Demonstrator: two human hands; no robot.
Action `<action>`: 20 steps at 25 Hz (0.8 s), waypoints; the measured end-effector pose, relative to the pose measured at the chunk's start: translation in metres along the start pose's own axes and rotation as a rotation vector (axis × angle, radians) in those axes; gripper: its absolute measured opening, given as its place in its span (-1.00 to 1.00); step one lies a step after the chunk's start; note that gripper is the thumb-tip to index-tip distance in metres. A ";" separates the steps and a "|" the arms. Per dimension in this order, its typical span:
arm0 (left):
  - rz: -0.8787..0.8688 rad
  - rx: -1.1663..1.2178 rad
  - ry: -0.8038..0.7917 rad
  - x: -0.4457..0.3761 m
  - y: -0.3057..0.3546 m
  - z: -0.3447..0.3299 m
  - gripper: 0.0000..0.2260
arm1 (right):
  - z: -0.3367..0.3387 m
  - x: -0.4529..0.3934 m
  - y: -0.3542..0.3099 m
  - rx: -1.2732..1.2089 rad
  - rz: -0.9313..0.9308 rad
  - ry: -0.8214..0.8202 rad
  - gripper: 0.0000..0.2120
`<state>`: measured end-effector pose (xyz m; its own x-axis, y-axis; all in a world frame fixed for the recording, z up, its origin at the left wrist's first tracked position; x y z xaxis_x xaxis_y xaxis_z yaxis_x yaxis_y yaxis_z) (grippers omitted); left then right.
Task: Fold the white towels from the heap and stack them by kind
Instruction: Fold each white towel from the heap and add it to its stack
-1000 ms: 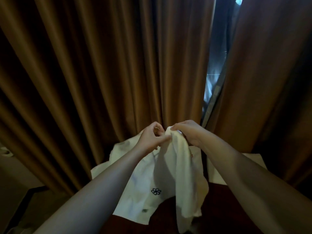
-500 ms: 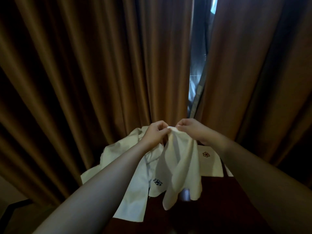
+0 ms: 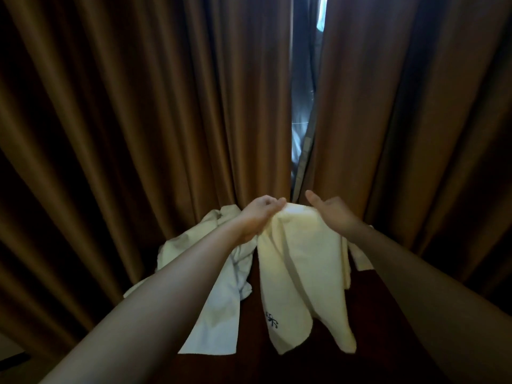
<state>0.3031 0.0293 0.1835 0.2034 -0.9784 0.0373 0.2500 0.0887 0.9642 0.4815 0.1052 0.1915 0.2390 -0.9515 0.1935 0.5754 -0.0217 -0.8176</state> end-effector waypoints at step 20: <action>-0.167 -0.560 0.223 0.008 -0.051 0.009 -0.78 | 0.068 0.006 0.071 0.638 0.066 0.016 -0.67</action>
<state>0.2830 0.0157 0.1374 0.2959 -0.9304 -0.2162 0.7416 0.0810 0.6659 0.5772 0.1193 0.1714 0.2811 -0.9491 0.1419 0.9135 0.2192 -0.3427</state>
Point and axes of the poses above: each hand's wrist, its own x-axis away from the middle knuckle, its own z-axis out of the back of the hand, y = z × x, the point moved 5 cm from there along -x, towards the middle knuckle, and after that the axes turned 10 degrees about -z, right-handed, at the moved point
